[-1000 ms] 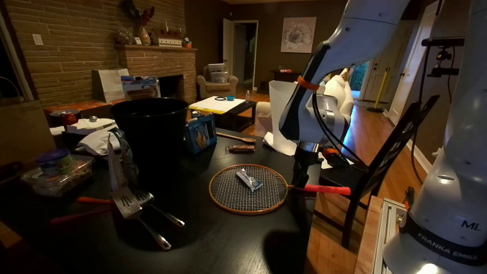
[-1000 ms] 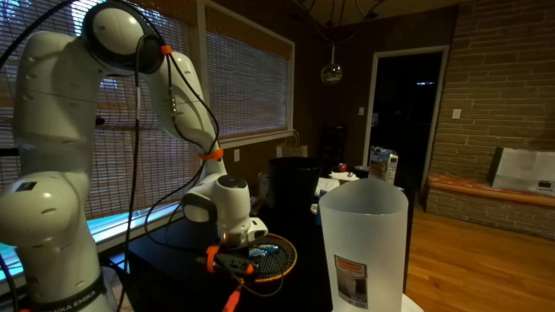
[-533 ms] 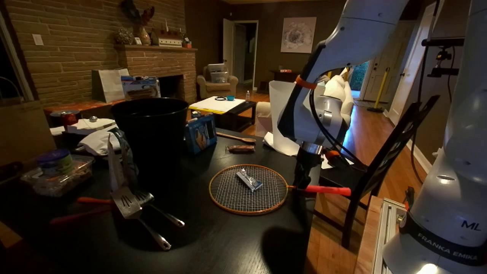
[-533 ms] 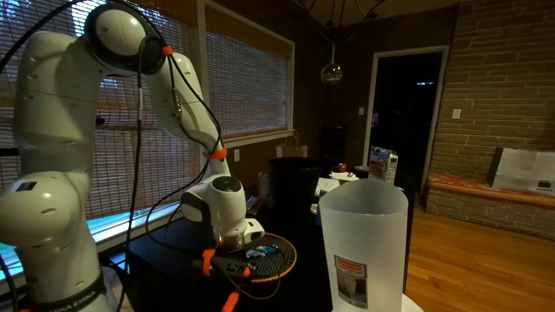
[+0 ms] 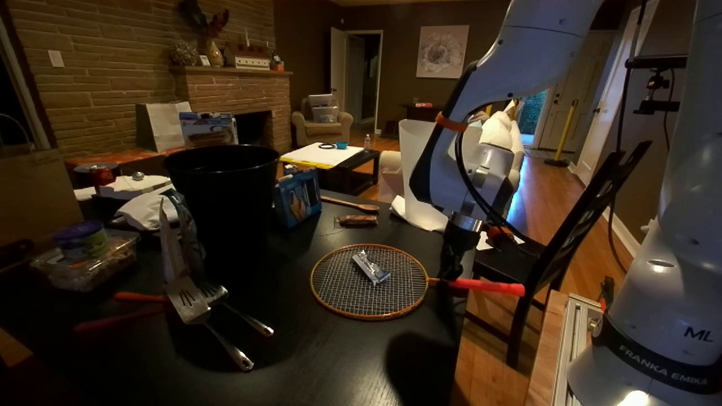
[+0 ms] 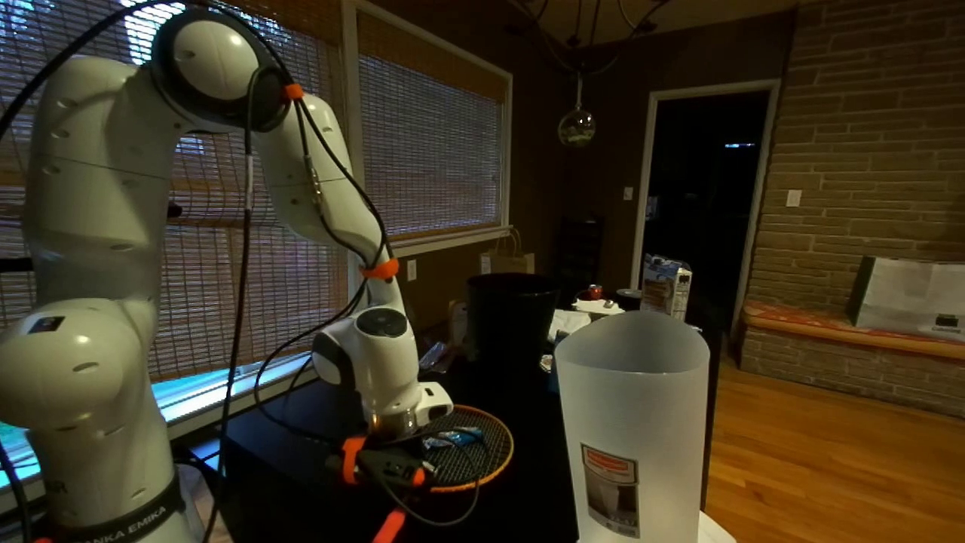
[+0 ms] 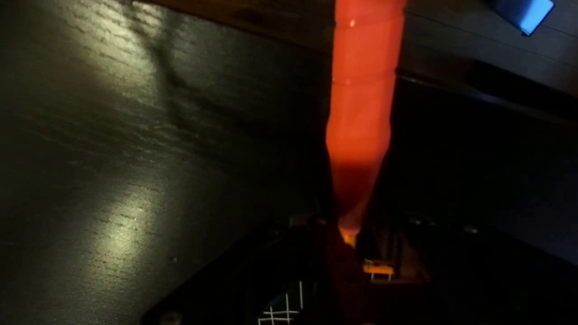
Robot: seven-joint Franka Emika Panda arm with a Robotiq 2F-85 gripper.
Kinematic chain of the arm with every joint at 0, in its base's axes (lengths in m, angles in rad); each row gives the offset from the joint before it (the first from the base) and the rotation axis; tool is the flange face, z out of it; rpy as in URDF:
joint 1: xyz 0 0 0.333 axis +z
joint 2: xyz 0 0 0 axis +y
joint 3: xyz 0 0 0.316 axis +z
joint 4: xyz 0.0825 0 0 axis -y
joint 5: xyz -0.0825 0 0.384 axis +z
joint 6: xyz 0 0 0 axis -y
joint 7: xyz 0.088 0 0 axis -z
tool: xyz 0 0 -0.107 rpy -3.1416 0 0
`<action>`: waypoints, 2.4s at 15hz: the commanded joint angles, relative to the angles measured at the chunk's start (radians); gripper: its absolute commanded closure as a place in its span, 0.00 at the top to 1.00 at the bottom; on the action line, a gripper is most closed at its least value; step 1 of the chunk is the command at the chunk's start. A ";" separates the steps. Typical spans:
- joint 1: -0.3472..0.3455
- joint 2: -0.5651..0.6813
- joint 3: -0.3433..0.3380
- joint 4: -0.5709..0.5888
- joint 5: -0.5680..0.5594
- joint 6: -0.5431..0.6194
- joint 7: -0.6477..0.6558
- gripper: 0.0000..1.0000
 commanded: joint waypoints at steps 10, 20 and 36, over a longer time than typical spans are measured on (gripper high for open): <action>0.024 0.014 0.099 0.000 0.219 0.091 -0.069 0.46; 0.018 0.009 0.129 -0.006 0.244 0.108 -0.071 0.04; 0.012 -0.009 0.119 0.003 0.249 0.063 -0.041 0.04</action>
